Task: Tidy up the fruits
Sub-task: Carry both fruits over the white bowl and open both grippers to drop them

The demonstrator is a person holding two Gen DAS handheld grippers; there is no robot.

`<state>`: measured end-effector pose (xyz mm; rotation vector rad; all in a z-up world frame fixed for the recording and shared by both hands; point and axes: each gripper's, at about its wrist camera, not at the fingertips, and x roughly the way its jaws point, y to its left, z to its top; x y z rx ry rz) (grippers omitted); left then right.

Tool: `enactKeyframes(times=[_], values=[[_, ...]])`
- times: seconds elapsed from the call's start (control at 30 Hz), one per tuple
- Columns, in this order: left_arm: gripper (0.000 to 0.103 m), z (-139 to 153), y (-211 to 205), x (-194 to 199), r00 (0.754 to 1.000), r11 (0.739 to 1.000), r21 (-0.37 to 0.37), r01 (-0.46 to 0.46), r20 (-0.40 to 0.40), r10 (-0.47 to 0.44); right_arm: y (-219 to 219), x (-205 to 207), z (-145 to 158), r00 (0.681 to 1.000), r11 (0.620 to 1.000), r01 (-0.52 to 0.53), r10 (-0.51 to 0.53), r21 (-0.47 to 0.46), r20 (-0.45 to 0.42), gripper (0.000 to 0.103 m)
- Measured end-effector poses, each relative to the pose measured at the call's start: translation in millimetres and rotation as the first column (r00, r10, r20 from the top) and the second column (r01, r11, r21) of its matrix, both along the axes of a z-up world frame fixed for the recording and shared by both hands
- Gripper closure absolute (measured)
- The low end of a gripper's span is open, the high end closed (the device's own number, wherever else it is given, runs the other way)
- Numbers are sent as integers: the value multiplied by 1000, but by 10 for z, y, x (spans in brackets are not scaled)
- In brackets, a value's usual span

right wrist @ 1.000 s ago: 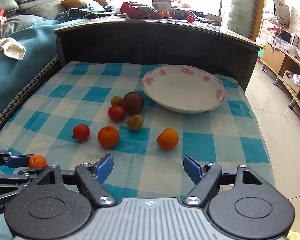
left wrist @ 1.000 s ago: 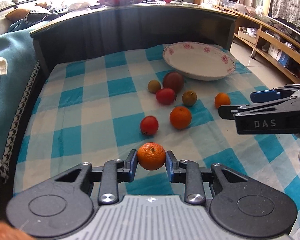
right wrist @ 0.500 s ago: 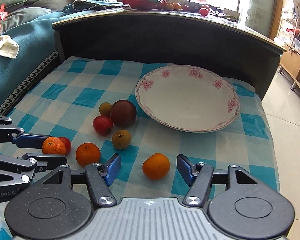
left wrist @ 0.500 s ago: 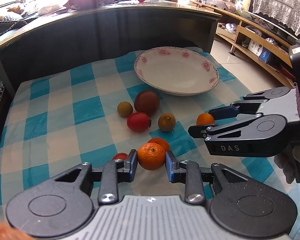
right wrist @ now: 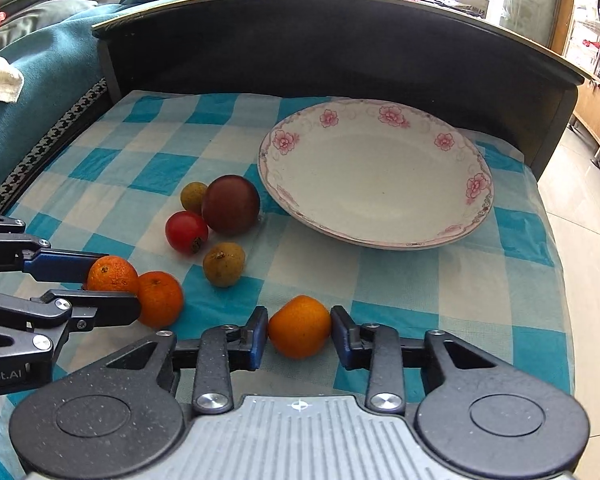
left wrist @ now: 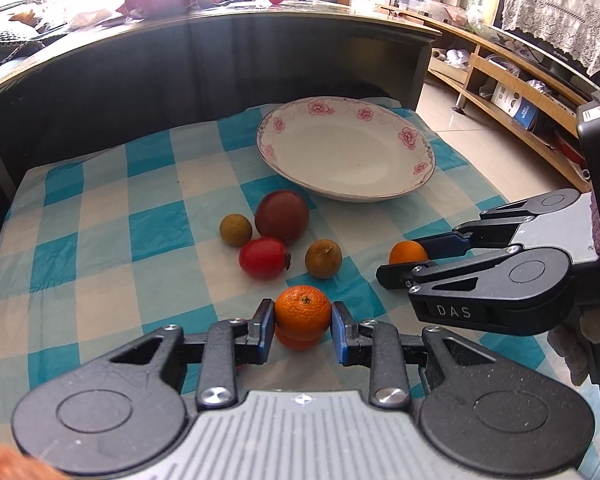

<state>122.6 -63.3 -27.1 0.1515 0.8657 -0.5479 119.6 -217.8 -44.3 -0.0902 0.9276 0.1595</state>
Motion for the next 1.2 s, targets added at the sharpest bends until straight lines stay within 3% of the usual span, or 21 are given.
enactKeyframes(times=[0.23, 0.73, 0.97, 1.2], values=[[64, 77, -43, 10, 999, 1000, -1, 9, 34, -9, -19, -25, 49, 1000, 1000, 17, -17, 6, -16, 76], [64, 249, -372, 316, 994, 999, -30, 21, 109, -18, -303, 110, 312, 993, 993, 94, -99, 74, 64, 76], [65, 246, -606, 570, 987, 1000, -8, 31, 157, -29, -389, 330, 387, 988, 993, 104, -109, 50, 106, 76], [65, 111, -708, 700, 988, 999, 23, 33, 152, -36, -457, 456, 283, 987, 992, 125, -125, 12, 99, 76]])
